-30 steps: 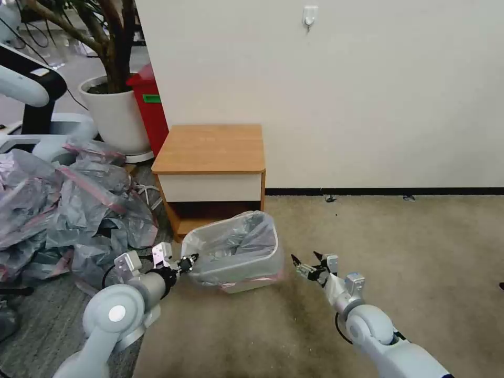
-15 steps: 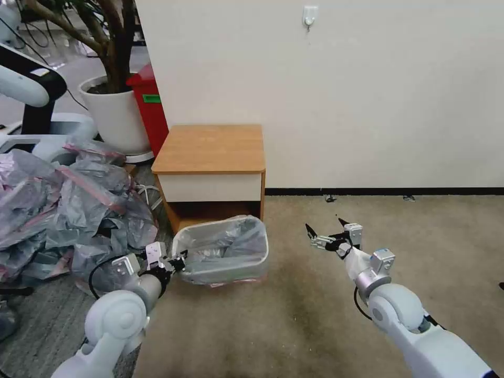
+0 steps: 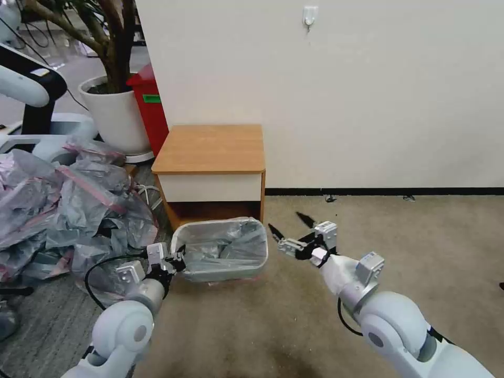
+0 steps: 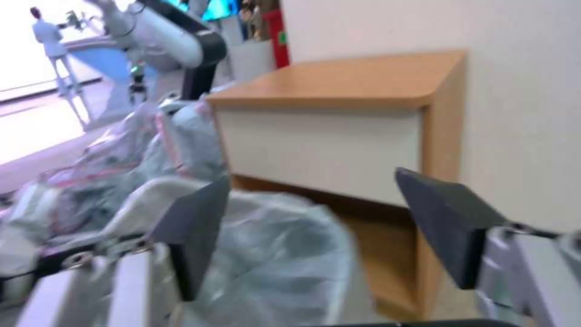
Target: Pick up the garbage bag from the table and place it over the trash can.
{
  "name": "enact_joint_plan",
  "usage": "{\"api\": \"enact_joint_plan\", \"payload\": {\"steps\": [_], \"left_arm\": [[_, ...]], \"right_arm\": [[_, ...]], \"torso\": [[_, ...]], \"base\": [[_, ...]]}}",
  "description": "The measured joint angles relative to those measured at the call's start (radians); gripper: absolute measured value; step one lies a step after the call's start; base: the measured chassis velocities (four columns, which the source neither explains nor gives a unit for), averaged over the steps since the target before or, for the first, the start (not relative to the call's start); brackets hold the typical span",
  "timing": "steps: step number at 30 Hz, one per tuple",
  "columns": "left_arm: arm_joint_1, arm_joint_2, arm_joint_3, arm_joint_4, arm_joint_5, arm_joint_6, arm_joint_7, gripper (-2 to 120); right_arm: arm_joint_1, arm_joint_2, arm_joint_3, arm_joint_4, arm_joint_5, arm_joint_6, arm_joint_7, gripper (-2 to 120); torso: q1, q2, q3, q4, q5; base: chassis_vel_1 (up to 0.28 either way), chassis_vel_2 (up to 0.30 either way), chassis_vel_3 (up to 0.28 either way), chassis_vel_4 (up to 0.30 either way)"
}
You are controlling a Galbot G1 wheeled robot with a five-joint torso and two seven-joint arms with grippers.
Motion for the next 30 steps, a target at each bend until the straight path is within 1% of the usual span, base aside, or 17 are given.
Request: {"api": "enact_joint_plan", "payload": {"steps": [2, 3, 4, 7, 8, 11, 12, 16, 17, 20, 28, 30], "left_arm": [[-0.008, -0.005, 0.017, 0.010, 0.040, -0.041, 0.019, 3], [-0.008, -0.005, 0.017, 0.010, 0.040, -0.041, 0.019, 3], [-0.011, -0.007, 0.025, 0.013, 0.054, -0.055, 0.025, 3], [-0.013, -0.021, 0.051, 0.025, 0.145, -0.125, 0.073, 3], [-0.013, -0.021, 0.051, 0.025, 0.145, -0.125, 0.073, 3], [0.004, -0.031, 0.062, 0.023, 0.235, -0.157, 0.117, 3], [0.004, -0.031, 0.062, 0.023, 0.235, -0.157, 0.117, 3], [0.046, -0.038, 0.064, 0.010, 0.318, -0.190, 0.161, 3], [0.046, -0.038, 0.064, 0.010, 0.318, -0.190, 0.161, 3], [0.067, -0.044, 0.065, 0.005, 0.366, -0.217, 0.191, 3], [0.081, -0.063, 0.087, 0.005, 0.420, -0.241, 0.213, 3], [0.087, -0.073, 0.102, 0.011, 0.452, -0.251, 0.224, 3]], "right_arm": [[0.016, -0.002, -0.028, 0.024, 0.042, -0.064, 0.022, 63], [0.016, -0.002, -0.028, 0.024, 0.042, -0.064, 0.022, 63], [0.023, -0.002, -0.040, 0.031, 0.063, -0.089, 0.033, 59], [0.058, 0.008, -0.098, 0.059, 0.182, -0.212, 0.115, 43], [0.058, 0.008, -0.098, 0.059, 0.182, -0.212, 0.115, 43], [0.101, 0.022, -0.149, 0.056, 0.257, -0.280, 0.207, 30], [0.101, 0.022, -0.149, 0.056, 0.257, -0.280, 0.207, 30], [0.168, 0.049, -0.199, 0.027, 0.362, -0.337, 0.313, 11], [0.168, 0.049, -0.199, 0.027, 0.362, -0.337, 0.313, 11], [0.198, 0.068, -0.222, 0.003, 0.423, -0.381, 0.374, 0], [0.250, 0.111, -0.271, -0.064, 0.461, -0.413, 0.454, 0], [0.278, 0.131, -0.288, -0.106, 0.467, -0.421, 0.488, 0]], "torso": [[0.000, 0.000, 0.000, 0.0000, 0.0000], [0.000, 0.000, 0.000, 0.0000, 0.0000], [0.000, 0.000, 0.000, 0.0000, 0.0000], [0.000, 0.000, 0.000, -0.0001, 0.0000], [0.000, 0.000, 0.000, -0.0001, 0.0000], [0.000, 0.000, 0.000, 0.0000, 0.0001], [0.000, 0.000, 0.000, 0.0000, 0.0001], [0.000, 0.000, 0.000, 0.0000, 0.0001], [0.000, 0.000, 0.000, 0.0000, 0.0001], [0.000, 0.000, 0.000, 0.0001, 0.0000], [0.000, 0.000, 0.000, 0.0000, 0.0001], [0.000, 0.000, 0.000, 0.0000, 0.0000]], "base": [[0.000, 0.000, 0.000, 0.000], [0.000, 0.000, 0.000, 0.000], [0.000, 0.000, 0.000, 0.000], [0.000, 0.000, 0.000, 0.000], [0.000, 0.000, 0.000, 0.000], [0.000, 0.000, 0.000, 0.000], [0.000, 0.000, 0.000, 0.000], [0.000, 0.000, 0.000, 0.000], [0.000, 0.000, 0.000, 0.000], [0.000, 0.000, 0.000, 0.000], [0.000, 0.000, 0.000, 0.000], [0.000, 0.000, 0.000, 0.000]]}}
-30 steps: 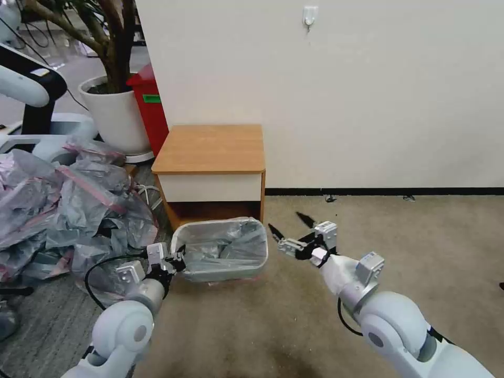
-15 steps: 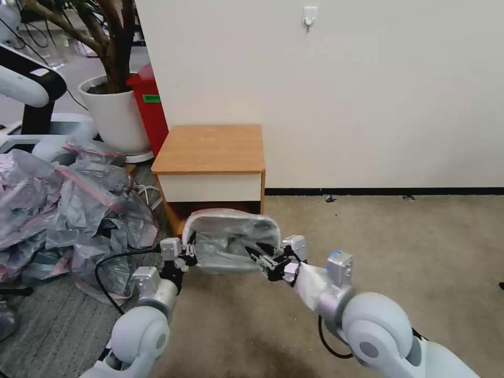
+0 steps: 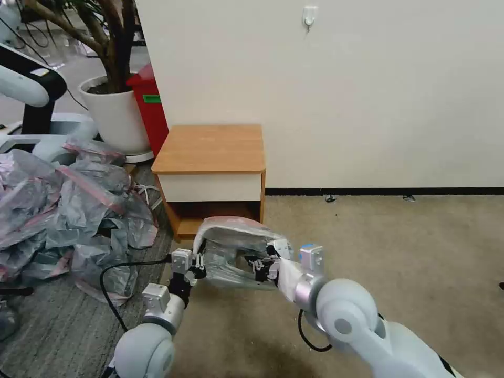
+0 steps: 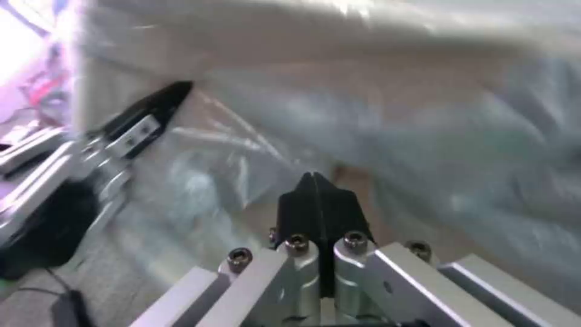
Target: Pick up the garbage bag from the table and place it over the trash can.
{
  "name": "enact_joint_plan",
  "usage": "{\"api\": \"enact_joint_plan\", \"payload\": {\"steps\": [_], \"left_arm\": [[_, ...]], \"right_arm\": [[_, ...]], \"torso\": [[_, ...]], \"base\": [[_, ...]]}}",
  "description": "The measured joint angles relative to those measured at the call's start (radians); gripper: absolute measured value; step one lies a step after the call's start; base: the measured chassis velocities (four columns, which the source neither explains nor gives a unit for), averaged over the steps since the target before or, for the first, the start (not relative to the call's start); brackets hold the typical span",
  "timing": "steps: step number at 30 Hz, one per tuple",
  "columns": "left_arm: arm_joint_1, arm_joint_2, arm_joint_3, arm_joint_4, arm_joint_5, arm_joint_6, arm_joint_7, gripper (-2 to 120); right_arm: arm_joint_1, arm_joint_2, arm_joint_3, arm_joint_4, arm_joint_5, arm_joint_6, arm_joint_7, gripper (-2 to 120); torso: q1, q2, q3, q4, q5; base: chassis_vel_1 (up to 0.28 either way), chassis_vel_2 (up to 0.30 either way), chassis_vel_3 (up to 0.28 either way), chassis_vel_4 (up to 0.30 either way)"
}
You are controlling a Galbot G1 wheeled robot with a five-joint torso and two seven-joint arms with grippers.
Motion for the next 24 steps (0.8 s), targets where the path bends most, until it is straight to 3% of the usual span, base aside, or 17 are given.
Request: {"api": "enact_joint_plan", "payload": {"steps": [13, 24], "left_arm": [[0.000, -0.026, 0.036, 0.018, 0.045, -0.023, 0.009, 3], [-0.038, -0.037, 0.067, 0.046, 0.048, -0.006, -0.029, 3]], "right_arm": [[0.055, 0.075, -0.053, -0.143, -0.007, -0.005, 0.161, 0], [0.045, 0.084, -0.087, -0.167, -0.148, 0.005, 0.146, 0]], "torso": [[0.000, 0.000, 0.000, -0.0001, 0.0000], [0.000, 0.000, 0.000, 0.0000, 0.0001]], "base": [[0.000, 0.000, 0.000, 0.000], [0.000, 0.000, 0.000, 0.000]]}}
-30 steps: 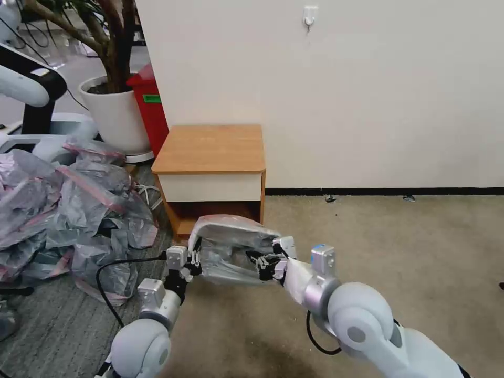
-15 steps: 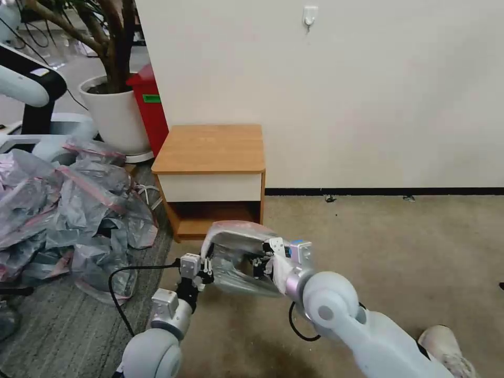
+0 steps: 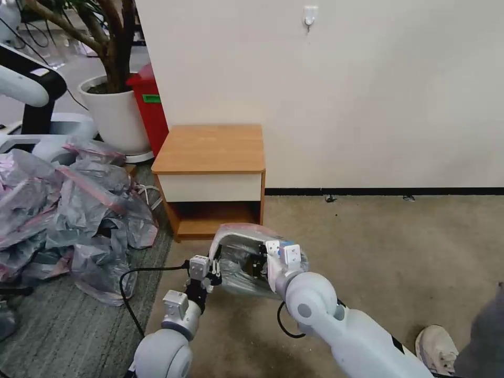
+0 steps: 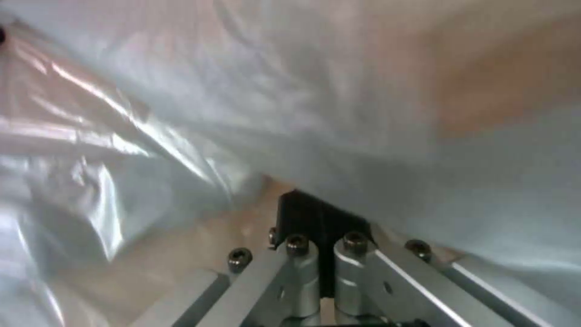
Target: Pick up the garbage bag from the table and place it over the trash can.
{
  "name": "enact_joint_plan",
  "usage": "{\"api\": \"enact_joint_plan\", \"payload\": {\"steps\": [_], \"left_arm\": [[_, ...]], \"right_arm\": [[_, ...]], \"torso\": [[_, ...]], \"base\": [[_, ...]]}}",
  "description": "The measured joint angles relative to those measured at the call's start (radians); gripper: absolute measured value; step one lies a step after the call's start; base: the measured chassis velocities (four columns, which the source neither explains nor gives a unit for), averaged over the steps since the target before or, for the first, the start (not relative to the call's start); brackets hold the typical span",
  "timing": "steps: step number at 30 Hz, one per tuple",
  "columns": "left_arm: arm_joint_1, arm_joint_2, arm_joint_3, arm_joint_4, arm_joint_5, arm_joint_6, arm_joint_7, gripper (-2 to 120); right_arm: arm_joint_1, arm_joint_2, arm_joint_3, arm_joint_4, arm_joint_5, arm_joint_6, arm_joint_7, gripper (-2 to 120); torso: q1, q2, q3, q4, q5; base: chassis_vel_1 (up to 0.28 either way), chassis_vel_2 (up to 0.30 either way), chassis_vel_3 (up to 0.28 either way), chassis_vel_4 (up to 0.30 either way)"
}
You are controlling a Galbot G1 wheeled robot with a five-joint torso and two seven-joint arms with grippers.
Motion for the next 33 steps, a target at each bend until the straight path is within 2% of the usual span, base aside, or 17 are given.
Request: {"api": "enact_joint_plan", "payload": {"steps": [1, 4, 6, 10, 19, 33], "left_arm": [[0.000, 0.000, 0.000, 0.000, 0.000, 0.000, 0.000, 3], [-0.012, 0.009, 0.007, 0.001, -0.015, 0.025, -0.016, 3], [-0.014, 0.010, 0.009, 0.001, -0.016, 0.030, -0.017, 3], [-0.019, 0.019, 0.020, -0.003, -0.018, 0.052, -0.019, 3], [-0.016, 0.030, 0.029, -0.010, -0.001, 0.060, -0.014, 3], [-0.026, 0.042, 0.043, -0.018, 0.013, 0.074, 0.002, 3]], "right_arm": [[0.000, 0.000, 0.000, 0.000, 0.000, 0.000, 0.000, 0], [-0.015, -0.046, -0.032, 0.005, -0.186, -0.001, -0.130, 0], [-0.015, -0.056, -0.045, 0.004, -0.229, -0.002, -0.156, 0], [0.015, -0.102, -0.118, -0.005, -0.407, -0.033, -0.263, 0], [0.164, -0.129, -0.242, -0.057, -0.432, -0.057, -0.293, 0], [0.275, -0.174, -0.364, -0.131, -0.412, -0.057, -0.299, 0]], "torso": [[0.000, 0.000, 0.000, 0.0000, 0.0000], [0.000, 0.000, 0.000, -0.0001, 0.0000], [0.000, 0.000, 0.000, -0.0001, 0.0000], [0.000, 0.000, 0.000, -0.0002, 0.0000], [0.000, 0.000, 0.000, 0.0001, 0.0000], [0.000, 0.000, 0.000, 0.0000, 0.0000]], "base": [[0.000, 0.000, 0.000, 0.000], [0.000, 0.000, 0.000, 0.000], [0.000, 0.000, 0.000, 0.000], [0.000, 0.000, 0.000, 0.000], [0.000, 0.000, 0.000, 0.000], [0.000, 0.000, 0.000, 0.000]]}}
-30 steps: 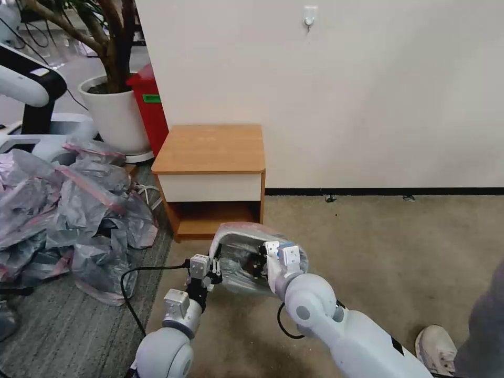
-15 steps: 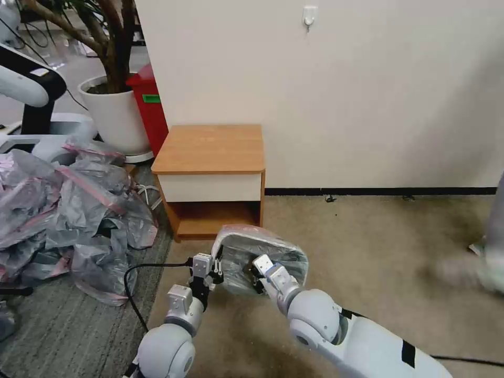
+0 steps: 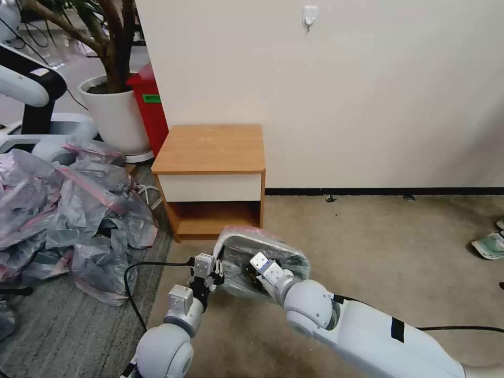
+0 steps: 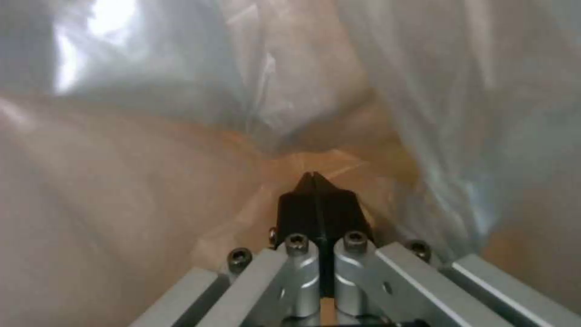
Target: Pick up the garbage bag from the table and place it over the trash can.
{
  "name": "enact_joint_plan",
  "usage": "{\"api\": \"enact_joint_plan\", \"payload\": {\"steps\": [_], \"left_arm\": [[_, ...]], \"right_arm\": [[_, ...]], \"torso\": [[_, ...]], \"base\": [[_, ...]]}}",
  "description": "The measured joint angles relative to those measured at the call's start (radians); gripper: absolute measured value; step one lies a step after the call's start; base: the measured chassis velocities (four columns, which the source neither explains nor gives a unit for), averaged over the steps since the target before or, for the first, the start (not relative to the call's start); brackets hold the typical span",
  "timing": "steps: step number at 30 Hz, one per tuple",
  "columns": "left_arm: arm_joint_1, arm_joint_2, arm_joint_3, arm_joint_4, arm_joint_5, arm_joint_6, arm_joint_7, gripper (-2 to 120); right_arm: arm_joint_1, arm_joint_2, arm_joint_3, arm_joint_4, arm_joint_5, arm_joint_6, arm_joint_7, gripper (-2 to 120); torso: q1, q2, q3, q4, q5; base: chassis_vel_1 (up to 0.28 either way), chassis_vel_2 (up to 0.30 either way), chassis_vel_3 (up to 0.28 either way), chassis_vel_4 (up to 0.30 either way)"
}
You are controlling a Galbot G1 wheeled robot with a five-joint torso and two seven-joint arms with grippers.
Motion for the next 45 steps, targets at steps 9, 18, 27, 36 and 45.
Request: {"api": "enact_joint_plan", "payload": {"steps": [9, 18, 27, 36, 45], "left_arm": [[-0.002, -0.001, 0.020, 0.000, 0.010, 0.014, 0.001, 3], [0.004, -0.003, 0.029, -0.002, 0.013, 0.016, 0.002, 3], [0.003, -0.004, 0.042, -0.010, 0.010, 0.029, 0.002, 3], [0.011, -0.004, 0.045, -0.019, 0.000, 0.037, 0.002, 3], [0.016, -0.002, 0.048, -0.034, -0.029, 0.054, -0.003, 3]], "right_arm": [[0.051, 0.005, -0.052, -0.040, 0.004, 0.000, 0.002, 0], [0.076, 0.021, -0.074, -0.087, 0.002, 0.000, 0.008, 0], [0.102, 0.032, -0.100, -0.128, -0.001, 0.000, 0.010, 0], [0.111, 0.049, -0.106, -0.185, -0.016, 0.000, 0.011, 0], [0.107, 0.061, -0.109, -0.223, -0.034, 0.001, 0.011, 0]], "torso": [[0.000, 0.000, 0.000, 0.0000, 0.0000], [0.000, 0.000, 0.000, 0.0000, 0.0000], [0.000, 0.000, 0.000, 0.0000, -0.0001], [0.000, 0.000, 0.000, 0.0000, -0.0001], [0.000, 0.000, 0.000, -0.0001, 0.0000]], "base": [[0.000, 0.000, 0.000, 0.000], [0.000, 0.000, 0.000, 0.000], [0.000, 0.000, 0.000, 0.000], [0.000, 0.000, 0.000, 0.000], [0.000, 0.000, 0.000, 0.000]]}}
